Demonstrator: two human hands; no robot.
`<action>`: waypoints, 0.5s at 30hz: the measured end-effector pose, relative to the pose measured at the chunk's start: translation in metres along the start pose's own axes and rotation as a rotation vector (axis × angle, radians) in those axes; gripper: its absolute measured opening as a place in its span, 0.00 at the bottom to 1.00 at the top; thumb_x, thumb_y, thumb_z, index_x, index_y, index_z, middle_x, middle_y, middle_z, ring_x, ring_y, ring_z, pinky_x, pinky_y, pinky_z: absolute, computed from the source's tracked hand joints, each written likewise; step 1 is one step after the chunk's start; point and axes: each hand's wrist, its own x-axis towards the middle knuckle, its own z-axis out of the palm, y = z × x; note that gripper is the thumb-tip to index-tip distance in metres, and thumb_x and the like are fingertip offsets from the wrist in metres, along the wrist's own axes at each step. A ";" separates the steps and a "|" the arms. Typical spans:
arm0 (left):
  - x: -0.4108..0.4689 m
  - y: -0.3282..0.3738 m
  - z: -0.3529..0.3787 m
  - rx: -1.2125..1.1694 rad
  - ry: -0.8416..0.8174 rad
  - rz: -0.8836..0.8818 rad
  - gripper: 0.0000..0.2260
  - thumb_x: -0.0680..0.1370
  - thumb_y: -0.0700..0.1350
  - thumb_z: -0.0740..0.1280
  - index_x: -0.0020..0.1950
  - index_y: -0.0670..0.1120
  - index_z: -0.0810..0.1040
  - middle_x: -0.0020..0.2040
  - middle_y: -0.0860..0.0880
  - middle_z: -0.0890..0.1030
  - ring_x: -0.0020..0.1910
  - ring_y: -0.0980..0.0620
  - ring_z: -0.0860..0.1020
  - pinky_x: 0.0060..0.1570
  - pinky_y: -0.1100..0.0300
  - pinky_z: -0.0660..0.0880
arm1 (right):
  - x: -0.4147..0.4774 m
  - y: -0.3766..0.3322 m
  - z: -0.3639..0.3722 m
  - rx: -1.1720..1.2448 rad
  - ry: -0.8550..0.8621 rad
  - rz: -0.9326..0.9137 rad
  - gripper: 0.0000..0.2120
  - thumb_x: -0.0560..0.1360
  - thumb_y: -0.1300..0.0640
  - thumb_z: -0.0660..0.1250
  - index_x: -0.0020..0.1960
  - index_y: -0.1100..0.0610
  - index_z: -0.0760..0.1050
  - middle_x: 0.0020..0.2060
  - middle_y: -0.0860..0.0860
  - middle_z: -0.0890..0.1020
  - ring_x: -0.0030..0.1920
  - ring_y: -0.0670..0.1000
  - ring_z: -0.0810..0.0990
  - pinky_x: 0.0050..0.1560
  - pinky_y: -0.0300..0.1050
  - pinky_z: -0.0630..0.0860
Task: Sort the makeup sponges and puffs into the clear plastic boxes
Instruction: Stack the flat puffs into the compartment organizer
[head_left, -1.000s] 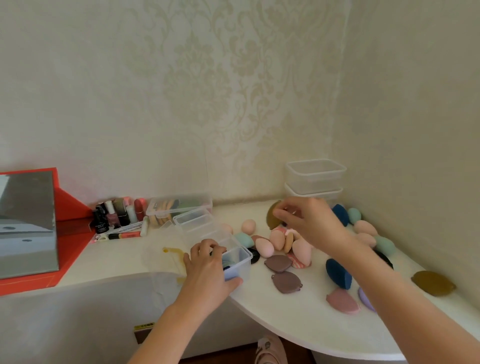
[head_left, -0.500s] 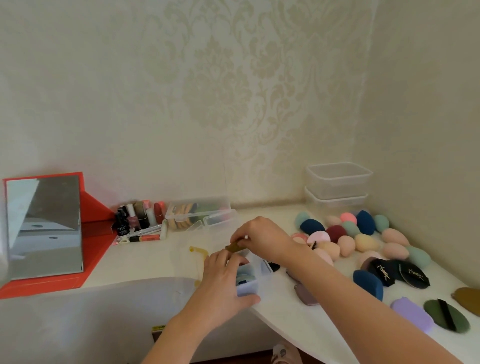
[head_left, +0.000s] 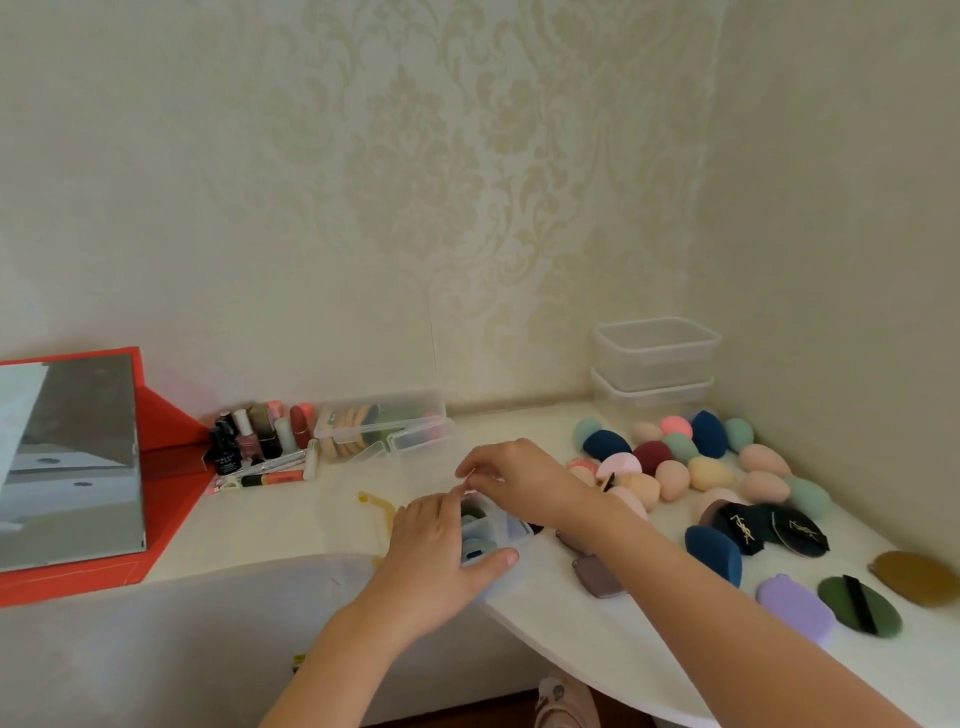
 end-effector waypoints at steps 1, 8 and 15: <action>0.001 0.001 -0.002 0.088 -0.036 0.004 0.35 0.74 0.66 0.60 0.74 0.50 0.55 0.69 0.51 0.64 0.68 0.51 0.62 0.69 0.57 0.59 | -0.006 0.001 -0.003 0.046 0.069 0.038 0.11 0.78 0.57 0.61 0.57 0.55 0.79 0.51 0.49 0.83 0.50 0.47 0.79 0.49 0.34 0.72; 0.009 0.008 -0.001 0.308 -0.141 -0.030 0.30 0.75 0.61 0.60 0.71 0.45 0.58 0.64 0.45 0.67 0.63 0.45 0.66 0.65 0.51 0.62 | -0.070 0.042 -0.038 -0.102 0.423 0.456 0.10 0.79 0.58 0.58 0.56 0.56 0.76 0.48 0.52 0.82 0.45 0.51 0.78 0.39 0.42 0.71; 0.010 0.022 0.005 0.370 -0.122 -0.110 0.39 0.66 0.59 0.71 0.69 0.43 0.59 0.60 0.44 0.67 0.60 0.44 0.67 0.62 0.50 0.63 | -0.141 0.087 -0.063 -0.209 0.469 0.814 0.11 0.78 0.59 0.58 0.58 0.60 0.74 0.56 0.58 0.76 0.55 0.59 0.75 0.50 0.46 0.70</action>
